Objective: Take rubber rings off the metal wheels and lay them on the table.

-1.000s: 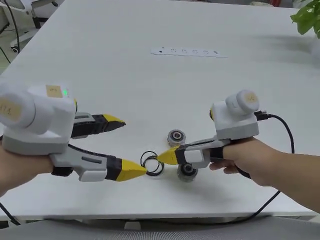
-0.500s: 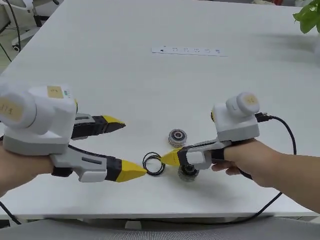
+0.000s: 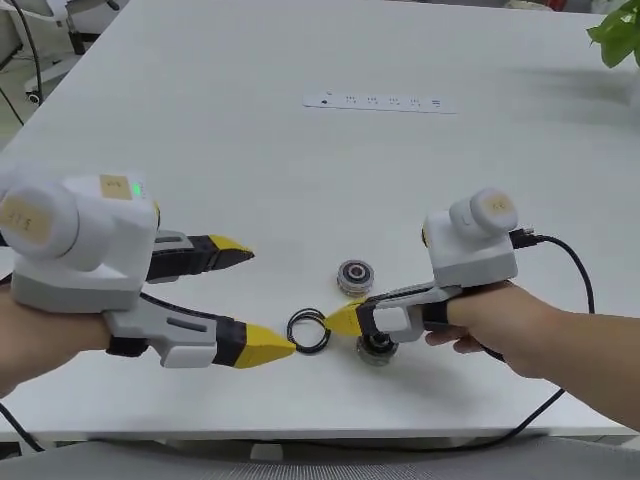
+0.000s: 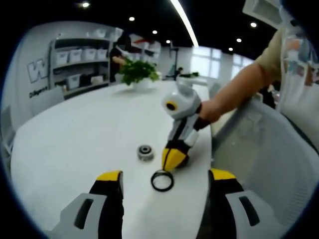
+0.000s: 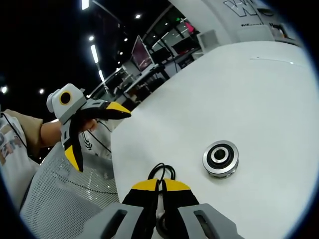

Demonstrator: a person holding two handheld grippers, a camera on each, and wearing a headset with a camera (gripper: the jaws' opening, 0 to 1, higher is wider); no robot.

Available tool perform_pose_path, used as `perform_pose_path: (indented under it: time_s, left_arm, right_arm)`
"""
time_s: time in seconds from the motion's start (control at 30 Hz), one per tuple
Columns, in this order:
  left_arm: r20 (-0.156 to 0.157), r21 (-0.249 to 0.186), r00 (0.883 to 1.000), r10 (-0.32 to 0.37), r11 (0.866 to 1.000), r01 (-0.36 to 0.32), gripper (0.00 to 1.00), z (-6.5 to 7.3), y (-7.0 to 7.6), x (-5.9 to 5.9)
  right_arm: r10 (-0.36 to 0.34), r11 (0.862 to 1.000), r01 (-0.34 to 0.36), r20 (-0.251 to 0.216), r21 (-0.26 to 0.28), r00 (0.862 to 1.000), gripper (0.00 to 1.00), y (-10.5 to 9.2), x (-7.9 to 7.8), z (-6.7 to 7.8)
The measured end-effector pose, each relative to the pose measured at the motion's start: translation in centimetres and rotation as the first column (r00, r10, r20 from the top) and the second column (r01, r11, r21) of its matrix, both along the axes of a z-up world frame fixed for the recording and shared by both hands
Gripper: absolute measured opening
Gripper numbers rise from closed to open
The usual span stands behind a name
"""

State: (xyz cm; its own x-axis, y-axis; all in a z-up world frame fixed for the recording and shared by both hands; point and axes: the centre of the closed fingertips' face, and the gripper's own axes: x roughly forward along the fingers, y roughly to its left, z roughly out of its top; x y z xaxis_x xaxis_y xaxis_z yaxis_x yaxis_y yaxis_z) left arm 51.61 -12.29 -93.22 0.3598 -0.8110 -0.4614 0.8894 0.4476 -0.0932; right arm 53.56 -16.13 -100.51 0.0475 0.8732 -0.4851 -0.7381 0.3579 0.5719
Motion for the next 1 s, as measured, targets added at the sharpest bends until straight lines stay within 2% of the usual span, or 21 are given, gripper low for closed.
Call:
perform_pose_path:
  time_s: [0.43, 0.73, 1.0]
  left_arm:
    - [-0.004, 0.003, 1.000, 0.003, 1.000, -0.003, 0.70, 0.1, 0.0, -0.1]
    - [0.003, 0.002, 1.000, 0.006, 1.000, -0.006, 0.70, 0.6, 0.0, -0.2]
    - [0.016, -0.009, 1.000, 0.019, 1.000, -0.019, 0.71, 1.6, 0.1, 0.0]
  right_arm:
    - [-0.004, 1.000, 0.005, 0.042, -0.026, 0.999, 0.04, -0.5, 0.3, -0.1]
    - [-0.045, 0.999, 0.044, 0.082, 0.009, 0.996, 0.14, -0.9, 1.0, 1.7]
    - [-0.076, 0.997, 0.072, 0.147, 0.033, 0.986, 0.25, -1.5, 1.6, 4.2]
